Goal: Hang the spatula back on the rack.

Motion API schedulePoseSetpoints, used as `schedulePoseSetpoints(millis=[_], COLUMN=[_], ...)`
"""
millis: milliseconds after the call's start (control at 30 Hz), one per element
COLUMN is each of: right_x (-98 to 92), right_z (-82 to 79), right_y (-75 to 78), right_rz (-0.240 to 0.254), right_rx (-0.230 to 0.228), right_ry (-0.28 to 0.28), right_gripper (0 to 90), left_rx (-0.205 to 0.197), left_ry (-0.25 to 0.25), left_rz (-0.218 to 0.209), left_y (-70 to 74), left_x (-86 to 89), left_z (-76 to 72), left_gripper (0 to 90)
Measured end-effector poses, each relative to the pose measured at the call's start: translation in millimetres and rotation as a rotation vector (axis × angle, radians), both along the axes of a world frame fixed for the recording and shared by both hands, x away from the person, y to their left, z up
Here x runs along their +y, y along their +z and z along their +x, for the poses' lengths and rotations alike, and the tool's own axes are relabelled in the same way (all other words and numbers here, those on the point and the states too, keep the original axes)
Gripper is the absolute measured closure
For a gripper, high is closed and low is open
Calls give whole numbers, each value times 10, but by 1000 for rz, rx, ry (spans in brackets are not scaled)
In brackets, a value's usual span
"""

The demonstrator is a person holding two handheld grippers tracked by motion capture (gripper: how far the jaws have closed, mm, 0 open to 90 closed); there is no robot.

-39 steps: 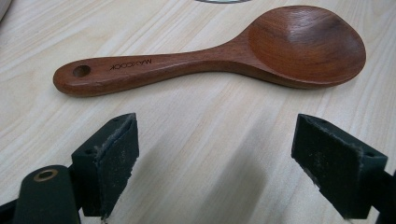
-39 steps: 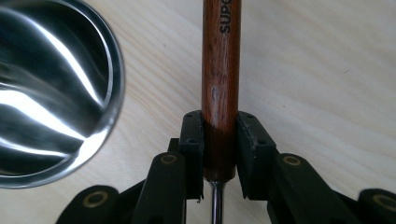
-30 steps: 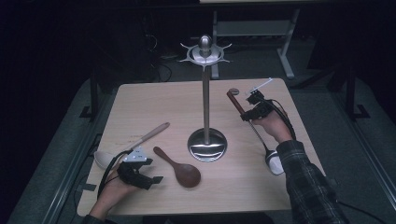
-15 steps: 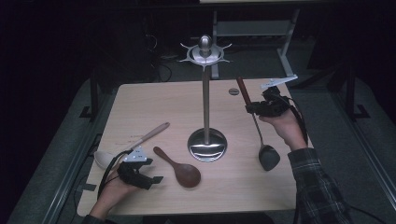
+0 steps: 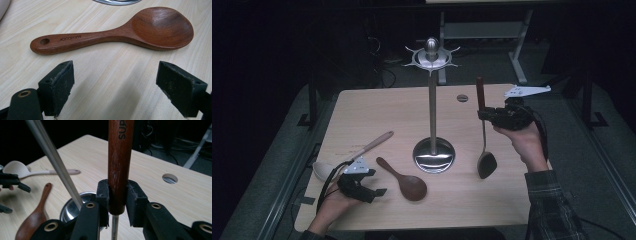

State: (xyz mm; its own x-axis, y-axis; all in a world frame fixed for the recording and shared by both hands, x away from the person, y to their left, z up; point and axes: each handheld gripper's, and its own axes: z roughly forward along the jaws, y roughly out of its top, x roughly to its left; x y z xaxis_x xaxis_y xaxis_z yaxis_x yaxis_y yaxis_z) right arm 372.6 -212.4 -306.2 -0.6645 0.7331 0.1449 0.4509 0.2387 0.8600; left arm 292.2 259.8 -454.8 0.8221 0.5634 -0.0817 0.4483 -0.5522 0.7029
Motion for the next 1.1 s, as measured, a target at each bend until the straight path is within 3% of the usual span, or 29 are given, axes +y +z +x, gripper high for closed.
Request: schedulePoseSetpoints(millis=[133, 567, 1100], right_x=[-27, -78, 62], right_z=[-83, -235, -374], right_y=[20, 129, 420], right_rz=[37, 70, 103], right_rx=[-33, -81, -149], right_ry=[10, 39, 133], right_gripper=[738, 736, 736], left_rx=[-1, -4, -6], left_ry=[2, 0, 7], left_rz=[-5, -4, -9], left_y=[-1, 9, 5], left_x=[-1, 9, 11], left_z=[-1, -4, 0], left_gripper=[145, 145, 145])
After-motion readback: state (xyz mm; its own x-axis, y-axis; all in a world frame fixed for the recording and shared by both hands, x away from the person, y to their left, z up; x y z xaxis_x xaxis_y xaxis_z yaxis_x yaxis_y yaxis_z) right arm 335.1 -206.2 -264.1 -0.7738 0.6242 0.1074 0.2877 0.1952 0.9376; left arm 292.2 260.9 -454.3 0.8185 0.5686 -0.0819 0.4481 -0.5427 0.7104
